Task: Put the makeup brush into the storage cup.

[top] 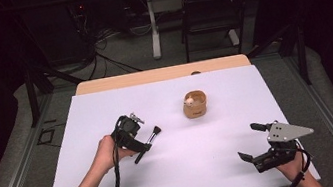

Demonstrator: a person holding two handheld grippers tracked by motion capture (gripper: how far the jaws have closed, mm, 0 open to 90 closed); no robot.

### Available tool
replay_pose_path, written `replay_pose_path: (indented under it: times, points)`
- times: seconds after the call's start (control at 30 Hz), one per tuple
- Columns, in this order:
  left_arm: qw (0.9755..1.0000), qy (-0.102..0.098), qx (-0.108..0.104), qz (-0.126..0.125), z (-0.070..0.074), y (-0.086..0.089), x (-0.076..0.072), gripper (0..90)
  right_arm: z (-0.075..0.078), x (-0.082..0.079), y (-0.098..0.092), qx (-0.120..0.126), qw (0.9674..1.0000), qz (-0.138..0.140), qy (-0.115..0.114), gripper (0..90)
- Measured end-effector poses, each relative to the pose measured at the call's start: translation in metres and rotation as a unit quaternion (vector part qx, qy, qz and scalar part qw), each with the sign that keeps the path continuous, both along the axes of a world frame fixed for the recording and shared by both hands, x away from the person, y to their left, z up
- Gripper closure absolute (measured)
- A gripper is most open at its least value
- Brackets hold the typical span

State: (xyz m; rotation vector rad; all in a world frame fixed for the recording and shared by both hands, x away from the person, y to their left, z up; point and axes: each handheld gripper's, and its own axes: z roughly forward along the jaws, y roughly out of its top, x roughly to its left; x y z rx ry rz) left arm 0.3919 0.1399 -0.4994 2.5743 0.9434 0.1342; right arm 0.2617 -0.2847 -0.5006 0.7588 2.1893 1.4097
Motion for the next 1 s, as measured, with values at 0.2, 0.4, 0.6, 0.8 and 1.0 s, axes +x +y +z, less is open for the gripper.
replay_pose_path:
  times: [0.2,0.4,0.6,0.8,1.0]
  points:
    - [0.9997,0.021,0.016,0.001,-0.007,-0.002,0.003,40.1,0.0,0.0,0.001,-0.001,1.0,-0.001,0.0,0.5]
    - [0.9991,0.037,0.022,0.004,-0.015,-0.003,0.006,52.6,-0.001,0.0,0.001,-0.002,1.0,-0.001,0.0,0.7]
    - [0.9985,0.043,0.032,0.005,-0.018,-0.005,0.008,61.2,-0.001,0.0,0.001,-0.004,1.0,-0.003,0.001,2.3]
    - [0.9981,0.05,0.037,0.001,-0.023,-0.006,0.011,66.6,0.0,0.0,0.001,-0.004,1.0,-0.003,0.0,2.2]
    - [0.9976,0.053,0.044,-0.001,-0.025,-0.008,0.012,71.4,-0.001,0.0,0.001,-0.004,1.0,-0.003,0.0,2.2]
